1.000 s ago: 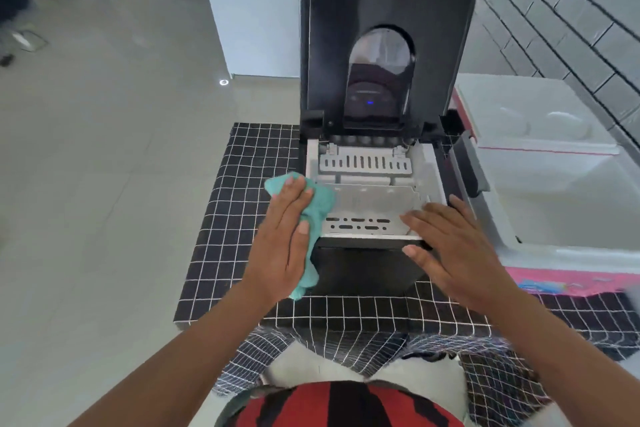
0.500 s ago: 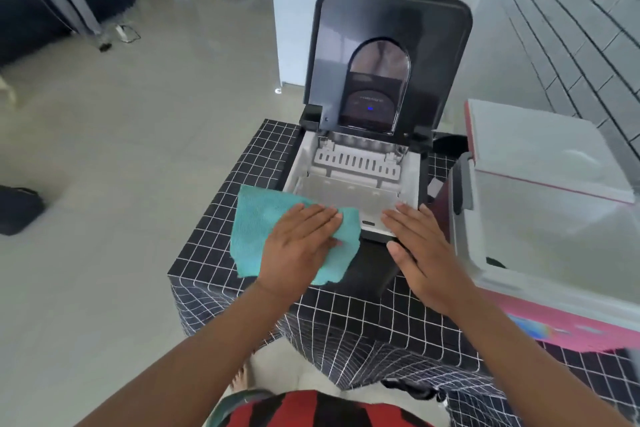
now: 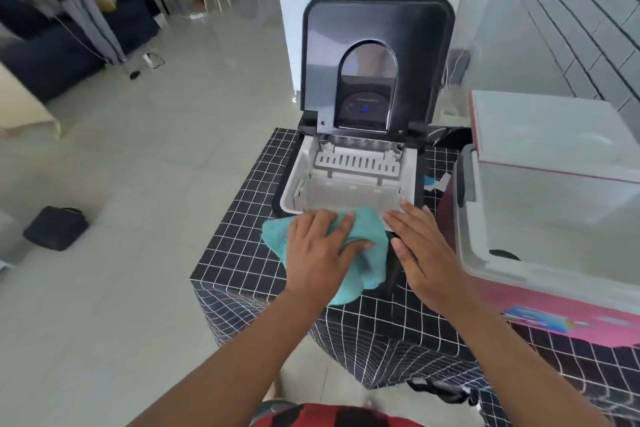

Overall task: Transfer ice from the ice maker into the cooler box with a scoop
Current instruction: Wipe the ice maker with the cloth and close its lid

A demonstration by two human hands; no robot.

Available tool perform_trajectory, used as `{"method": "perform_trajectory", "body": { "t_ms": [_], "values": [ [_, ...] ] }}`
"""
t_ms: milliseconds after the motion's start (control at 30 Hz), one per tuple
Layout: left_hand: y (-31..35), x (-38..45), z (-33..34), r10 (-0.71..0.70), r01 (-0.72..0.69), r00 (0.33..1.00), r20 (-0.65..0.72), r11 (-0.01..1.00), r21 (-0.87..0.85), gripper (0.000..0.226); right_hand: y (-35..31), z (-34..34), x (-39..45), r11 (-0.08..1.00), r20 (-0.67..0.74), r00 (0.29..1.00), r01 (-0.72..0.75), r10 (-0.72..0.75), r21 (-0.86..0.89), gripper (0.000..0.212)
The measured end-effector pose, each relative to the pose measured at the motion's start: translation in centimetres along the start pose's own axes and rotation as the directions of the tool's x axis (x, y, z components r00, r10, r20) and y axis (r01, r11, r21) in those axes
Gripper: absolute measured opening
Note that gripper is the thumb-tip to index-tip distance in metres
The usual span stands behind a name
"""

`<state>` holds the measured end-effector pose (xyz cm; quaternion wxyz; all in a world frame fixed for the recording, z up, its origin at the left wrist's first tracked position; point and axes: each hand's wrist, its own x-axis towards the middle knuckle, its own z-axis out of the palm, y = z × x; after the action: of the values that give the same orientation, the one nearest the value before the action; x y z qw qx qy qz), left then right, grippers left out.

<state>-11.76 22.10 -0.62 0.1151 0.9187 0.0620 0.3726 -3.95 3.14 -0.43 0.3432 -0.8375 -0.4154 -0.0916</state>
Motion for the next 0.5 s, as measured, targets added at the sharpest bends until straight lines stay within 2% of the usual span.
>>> {"method": "perform_trajectory", "body": {
  "t_ms": [100,267,500],
  "values": [
    [-1.5,0.1,-0.4,0.027,-0.027,1.0,-0.003,0.999,-0.035,0.048,0.3,-0.2,0.0,1.0,0.02,1.0,0.016,-0.016,-0.008,0.043],
    [-4.2,-0.8,-0.6,-0.093,0.092,0.996,0.0,0.988,-0.123,0.05,0.4,-0.4,-0.1,1.0,0.032,0.999,0.021,-0.021,0.003,0.041],
    [0.7,-1.0,1.4,0.018,-0.013,0.999,0.047,0.996,-0.087,0.052,-0.2,-0.6,-0.6,0.993,-0.026,0.999,-0.032,0.035,0.115,0.046]
  ]
}}
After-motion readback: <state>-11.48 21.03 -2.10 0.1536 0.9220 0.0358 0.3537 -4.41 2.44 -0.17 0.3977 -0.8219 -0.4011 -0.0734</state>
